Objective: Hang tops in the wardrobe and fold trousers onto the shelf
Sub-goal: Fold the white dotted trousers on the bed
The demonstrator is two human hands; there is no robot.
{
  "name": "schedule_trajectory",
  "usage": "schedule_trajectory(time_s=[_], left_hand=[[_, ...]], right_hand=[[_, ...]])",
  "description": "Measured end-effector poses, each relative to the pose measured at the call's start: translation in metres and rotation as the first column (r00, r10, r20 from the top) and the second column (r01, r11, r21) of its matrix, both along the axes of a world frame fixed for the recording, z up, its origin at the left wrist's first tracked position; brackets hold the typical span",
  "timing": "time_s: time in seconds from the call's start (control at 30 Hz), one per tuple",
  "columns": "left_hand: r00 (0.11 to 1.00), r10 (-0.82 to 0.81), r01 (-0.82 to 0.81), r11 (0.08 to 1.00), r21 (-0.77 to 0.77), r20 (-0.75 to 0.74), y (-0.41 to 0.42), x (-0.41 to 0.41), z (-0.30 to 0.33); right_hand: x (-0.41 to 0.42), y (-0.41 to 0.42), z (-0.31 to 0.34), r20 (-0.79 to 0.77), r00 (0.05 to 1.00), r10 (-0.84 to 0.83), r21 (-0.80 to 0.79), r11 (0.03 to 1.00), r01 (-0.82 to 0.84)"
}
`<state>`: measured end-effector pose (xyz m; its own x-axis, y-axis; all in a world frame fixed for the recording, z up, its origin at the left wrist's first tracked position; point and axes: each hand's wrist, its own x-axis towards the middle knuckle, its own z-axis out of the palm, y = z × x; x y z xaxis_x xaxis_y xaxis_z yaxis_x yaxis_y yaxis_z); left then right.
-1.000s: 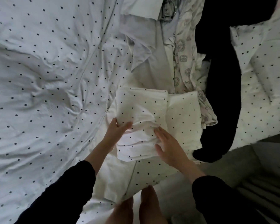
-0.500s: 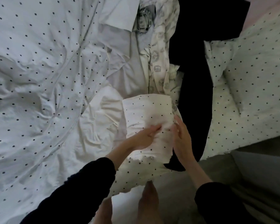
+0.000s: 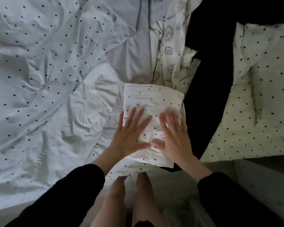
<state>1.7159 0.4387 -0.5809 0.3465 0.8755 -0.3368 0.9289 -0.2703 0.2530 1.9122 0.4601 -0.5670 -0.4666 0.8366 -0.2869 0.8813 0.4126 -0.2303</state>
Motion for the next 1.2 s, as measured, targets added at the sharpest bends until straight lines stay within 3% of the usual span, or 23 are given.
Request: schedule_trajectory(time_s=[0.1, 0.27, 0.4, 0.53, 0.67, 0.87, 1.0, 1.13, 1.2], left_hand=[[0.999, -0.010, 0.008, 0.998, -0.059, -0.042, 0.014, -0.004, -0.013], [0.996, 0.002, -0.015, 0.990, -0.140, -0.094, 0.023, -0.011, -0.055], [0.999, 0.001, -0.006, 0.994, -0.112, -0.048, 0.020, -0.018, -0.074], [0.994, -0.085, 0.078, 0.992, -0.101, -0.065, 0.016, -0.021, -0.067], [0.966, -0.196, 0.149, 0.956, -0.253, -0.170, 0.007, -0.025, -0.048], [0.942, -0.215, 0.162, 0.964, -0.210, -0.258, 0.006, -0.015, -0.056], [0.972, -0.184, 0.141, 0.955, -0.262, -0.148, 0.014, -0.018, -0.059], [0.990, -0.115, 0.132, 0.955, -0.267, 0.078, 0.041, -0.024, -0.046], [0.993, -0.033, 0.066, 0.948, -0.312, 0.112, 0.054, -0.026, -0.036]], right_hand=[[0.002, 0.007, -0.011, 0.064, 0.989, 0.135, 0.021, 0.990, -0.136], [0.001, 0.026, -0.064, 0.172, 0.976, 0.130, -0.070, 0.990, -0.120], [0.000, 0.027, -0.090, 0.176, 0.974, 0.146, -0.031, 0.989, -0.143], [-0.002, 0.023, -0.078, 0.188, 0.973, 0.132, -0.040, 0.991, -0.126], [-0.009, -0.004, -0.057, 0.209, 0.969, 0.131, -0.094, 0.989, -0.113], [-0.016, -0.014, -0.074, 0.252, 0.956, 0.151, -0.085, 0.987, -0.133], [-0.021, -0.013, -0.088, 0.267, 0.951, 0.155, -0.060, 0.988, -0.144], [-0.023, 0.003, -0.083, 0.125, 0.990, 0.070, 0.048, 0.996, -0.077], [-0.025, 0.020, -0.069, 0.042, 0.999, -0.008, 0.007, 1.000, 0.008]])
